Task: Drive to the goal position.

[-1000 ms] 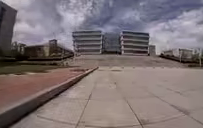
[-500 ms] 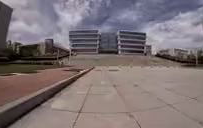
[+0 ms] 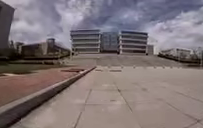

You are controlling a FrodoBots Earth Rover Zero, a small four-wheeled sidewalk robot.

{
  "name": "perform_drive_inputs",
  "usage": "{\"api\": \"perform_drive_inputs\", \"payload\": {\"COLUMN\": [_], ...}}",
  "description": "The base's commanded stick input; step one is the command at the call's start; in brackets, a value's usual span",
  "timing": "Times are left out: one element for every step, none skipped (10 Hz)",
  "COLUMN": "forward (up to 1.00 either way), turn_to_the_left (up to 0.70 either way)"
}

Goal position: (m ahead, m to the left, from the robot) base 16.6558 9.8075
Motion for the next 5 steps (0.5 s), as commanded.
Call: {"api": "perform_drive_inputs", "payload": {"forward": [1.0,1.0,1.0,1.0,1.0], "turn_to_the_left": [0.0,0.0,0.0,0.0,0.0]}}
